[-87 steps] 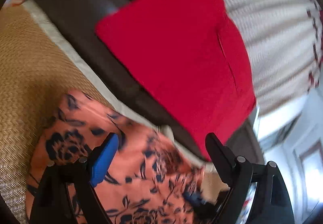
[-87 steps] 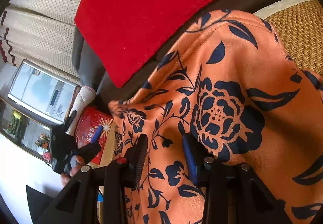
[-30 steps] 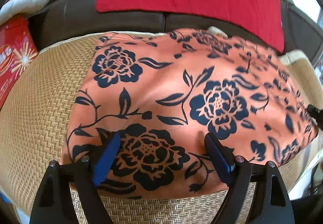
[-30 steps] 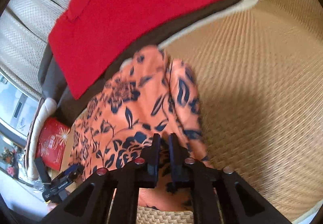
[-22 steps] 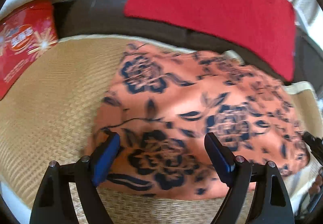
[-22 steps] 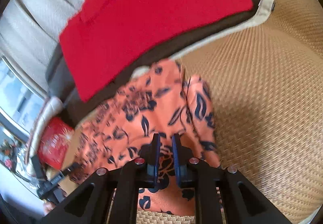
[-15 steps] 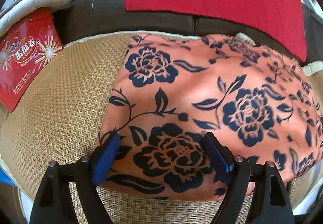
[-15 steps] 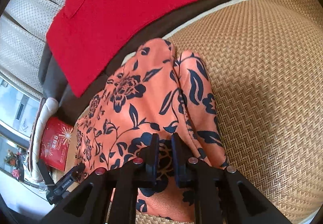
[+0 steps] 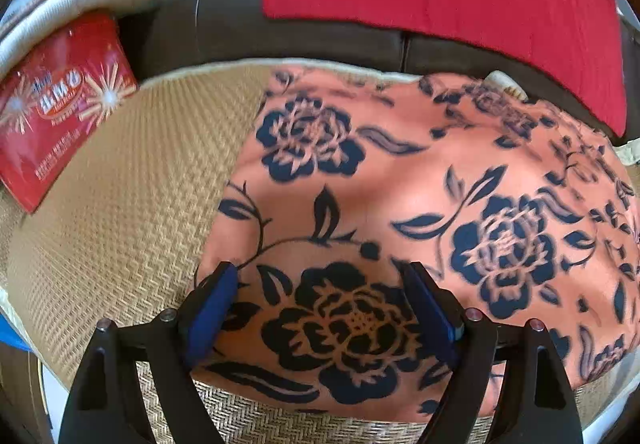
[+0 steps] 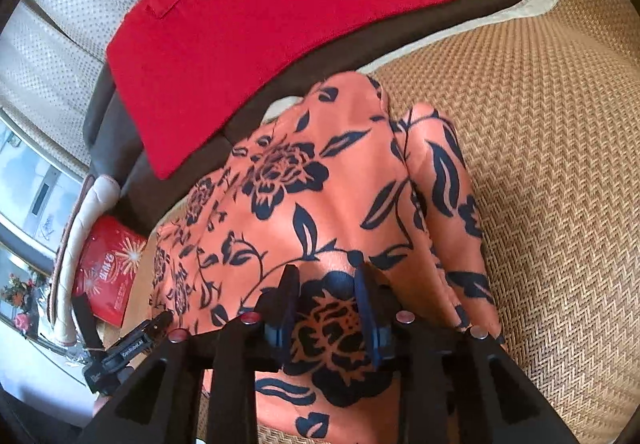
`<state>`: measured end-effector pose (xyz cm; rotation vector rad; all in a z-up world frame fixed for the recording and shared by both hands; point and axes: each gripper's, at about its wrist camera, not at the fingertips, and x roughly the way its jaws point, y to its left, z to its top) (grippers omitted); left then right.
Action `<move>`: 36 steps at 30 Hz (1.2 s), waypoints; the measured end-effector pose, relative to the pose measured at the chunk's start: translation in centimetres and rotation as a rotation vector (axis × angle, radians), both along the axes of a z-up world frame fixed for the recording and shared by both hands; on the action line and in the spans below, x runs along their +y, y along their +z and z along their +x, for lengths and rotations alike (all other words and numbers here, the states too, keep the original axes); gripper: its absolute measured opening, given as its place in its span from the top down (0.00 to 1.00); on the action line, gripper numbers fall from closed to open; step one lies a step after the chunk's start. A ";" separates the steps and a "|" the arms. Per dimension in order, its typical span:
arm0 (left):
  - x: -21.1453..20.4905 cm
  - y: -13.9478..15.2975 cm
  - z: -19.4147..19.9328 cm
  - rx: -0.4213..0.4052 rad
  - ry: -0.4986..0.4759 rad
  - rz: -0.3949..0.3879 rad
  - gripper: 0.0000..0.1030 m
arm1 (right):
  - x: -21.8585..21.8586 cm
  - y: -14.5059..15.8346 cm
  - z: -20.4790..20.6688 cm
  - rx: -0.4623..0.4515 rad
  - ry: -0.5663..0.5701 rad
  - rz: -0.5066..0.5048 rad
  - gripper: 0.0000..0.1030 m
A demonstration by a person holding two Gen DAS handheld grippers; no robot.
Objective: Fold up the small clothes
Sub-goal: 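Press the folded blouse flat with both tools open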
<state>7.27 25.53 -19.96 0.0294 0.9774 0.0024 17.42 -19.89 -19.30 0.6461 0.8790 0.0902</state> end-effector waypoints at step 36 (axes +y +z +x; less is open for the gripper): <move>-5.9 -2.4 9.2 0.041 -0.076 0.045 0.01 | 6.5 -0.4 7.1 -0.042 0.069 -0.169 0.56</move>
